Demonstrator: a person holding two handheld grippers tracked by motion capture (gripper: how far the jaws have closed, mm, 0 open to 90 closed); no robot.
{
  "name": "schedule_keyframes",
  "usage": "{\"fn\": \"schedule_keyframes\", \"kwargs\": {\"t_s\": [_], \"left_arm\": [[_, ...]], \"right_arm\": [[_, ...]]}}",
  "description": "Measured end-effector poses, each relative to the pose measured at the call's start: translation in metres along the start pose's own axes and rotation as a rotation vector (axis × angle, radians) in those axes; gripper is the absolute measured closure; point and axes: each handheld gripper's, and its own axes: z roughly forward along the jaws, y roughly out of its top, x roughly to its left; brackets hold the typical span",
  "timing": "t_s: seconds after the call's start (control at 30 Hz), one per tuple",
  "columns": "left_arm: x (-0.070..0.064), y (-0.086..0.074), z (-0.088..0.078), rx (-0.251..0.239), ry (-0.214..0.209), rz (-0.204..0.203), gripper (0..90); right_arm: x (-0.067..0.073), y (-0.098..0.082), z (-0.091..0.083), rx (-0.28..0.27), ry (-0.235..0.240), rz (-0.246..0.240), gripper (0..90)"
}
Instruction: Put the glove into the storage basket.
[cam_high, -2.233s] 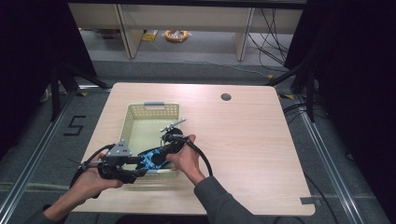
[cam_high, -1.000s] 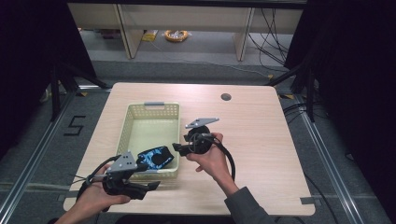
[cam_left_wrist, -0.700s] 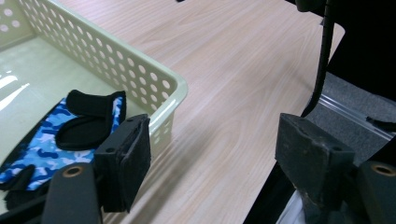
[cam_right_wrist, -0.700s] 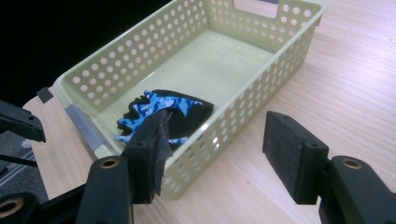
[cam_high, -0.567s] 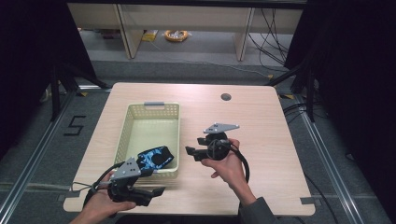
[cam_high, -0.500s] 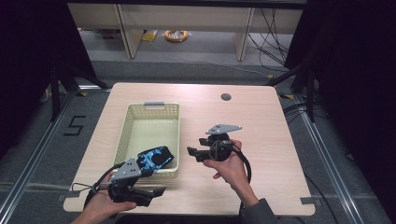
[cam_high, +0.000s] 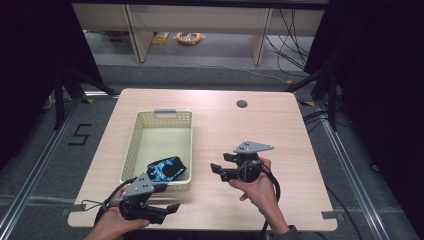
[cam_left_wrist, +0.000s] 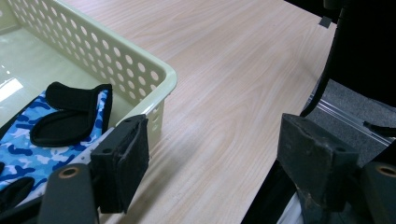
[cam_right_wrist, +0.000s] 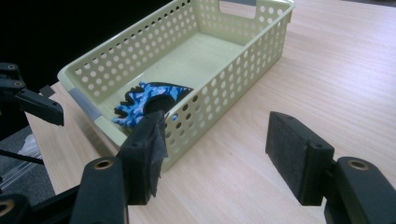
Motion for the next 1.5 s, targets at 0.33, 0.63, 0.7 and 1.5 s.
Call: {"fn": "schedule_keyframes", "kwargs": {"t_s": [0.33,0.63,0.7,1.5], "left_arm": [[-0.001,-0.006,0.003,0.004,0.017,0.004,24.2],[-0.001,-0.012,0.007,0.005,0.002,0.029,23.3],[-0.001,-0.013,0.008,0.015,-0.001,0.017,23.2],[-0.002,-0.042,0.021,0.069,0.000,0.046,18.4]], "right_arm": [[-0.001,-0.011,-0.009,-0.005,-0.009,0.008,35.8],[-0.001,-0.022,-0.012,-0.019,0.011,-0.008,32.2],[-0.002,-0.023,-0.014,-0.016,0.014,-0.036,31.6],[0.010,-0.063,-0.020,0.010,0.004,-0.015,24.6]]}}
